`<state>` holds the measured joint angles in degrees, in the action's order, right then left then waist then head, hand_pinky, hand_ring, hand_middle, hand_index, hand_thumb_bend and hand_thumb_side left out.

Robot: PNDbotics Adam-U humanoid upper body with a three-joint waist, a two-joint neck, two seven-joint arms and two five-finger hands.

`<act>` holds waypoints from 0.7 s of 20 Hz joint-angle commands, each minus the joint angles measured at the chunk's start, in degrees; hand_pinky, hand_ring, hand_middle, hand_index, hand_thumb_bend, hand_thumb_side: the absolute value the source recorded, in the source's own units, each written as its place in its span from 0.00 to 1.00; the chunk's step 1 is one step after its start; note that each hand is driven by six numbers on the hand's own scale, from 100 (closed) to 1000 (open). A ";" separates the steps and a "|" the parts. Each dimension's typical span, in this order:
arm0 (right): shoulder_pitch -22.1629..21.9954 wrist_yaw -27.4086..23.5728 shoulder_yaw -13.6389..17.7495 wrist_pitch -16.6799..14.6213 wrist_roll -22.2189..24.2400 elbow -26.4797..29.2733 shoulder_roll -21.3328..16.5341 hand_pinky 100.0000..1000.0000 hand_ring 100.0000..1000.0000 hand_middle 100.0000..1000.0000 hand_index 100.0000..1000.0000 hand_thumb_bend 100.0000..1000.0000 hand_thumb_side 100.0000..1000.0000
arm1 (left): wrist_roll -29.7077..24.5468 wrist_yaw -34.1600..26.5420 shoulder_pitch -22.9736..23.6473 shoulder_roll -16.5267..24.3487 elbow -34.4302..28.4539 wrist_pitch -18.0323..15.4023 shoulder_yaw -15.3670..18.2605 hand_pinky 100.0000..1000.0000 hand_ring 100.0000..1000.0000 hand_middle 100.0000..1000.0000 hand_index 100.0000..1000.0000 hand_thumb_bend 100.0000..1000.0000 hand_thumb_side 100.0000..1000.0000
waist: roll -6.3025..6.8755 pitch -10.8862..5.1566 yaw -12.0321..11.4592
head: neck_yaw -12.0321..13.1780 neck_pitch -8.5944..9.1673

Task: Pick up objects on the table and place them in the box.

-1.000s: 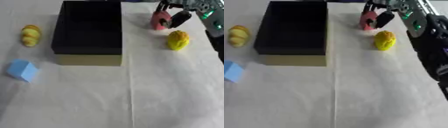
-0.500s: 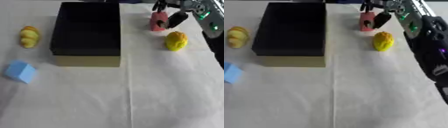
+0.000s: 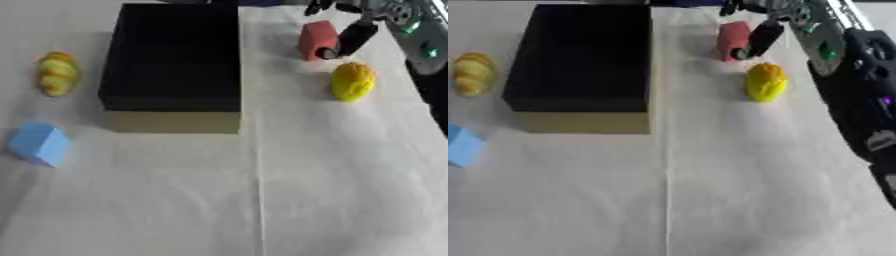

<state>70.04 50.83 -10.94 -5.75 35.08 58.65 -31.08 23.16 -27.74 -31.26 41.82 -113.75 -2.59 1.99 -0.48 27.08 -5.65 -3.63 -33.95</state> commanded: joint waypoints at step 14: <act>1.37 4.58 1.79 1.22 1.08 -1.98 -1.46 0.89 0.91 0.83 0.84 0.34 0.00 | -0.53 0.11 -0.74 1.22 -0.84 0.02 0.16 0.75 0.73 0.65 0.83 0.62 0.55 | -0.20 0.55 -1.10 | -1.14 1.20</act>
<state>70.15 54.53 -9.89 -4.72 36.46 56.70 -31.11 22.77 -27.76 -31.30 41.82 -113.75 -2.49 1.72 -0.48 28.29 -6.71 -4.47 -33.62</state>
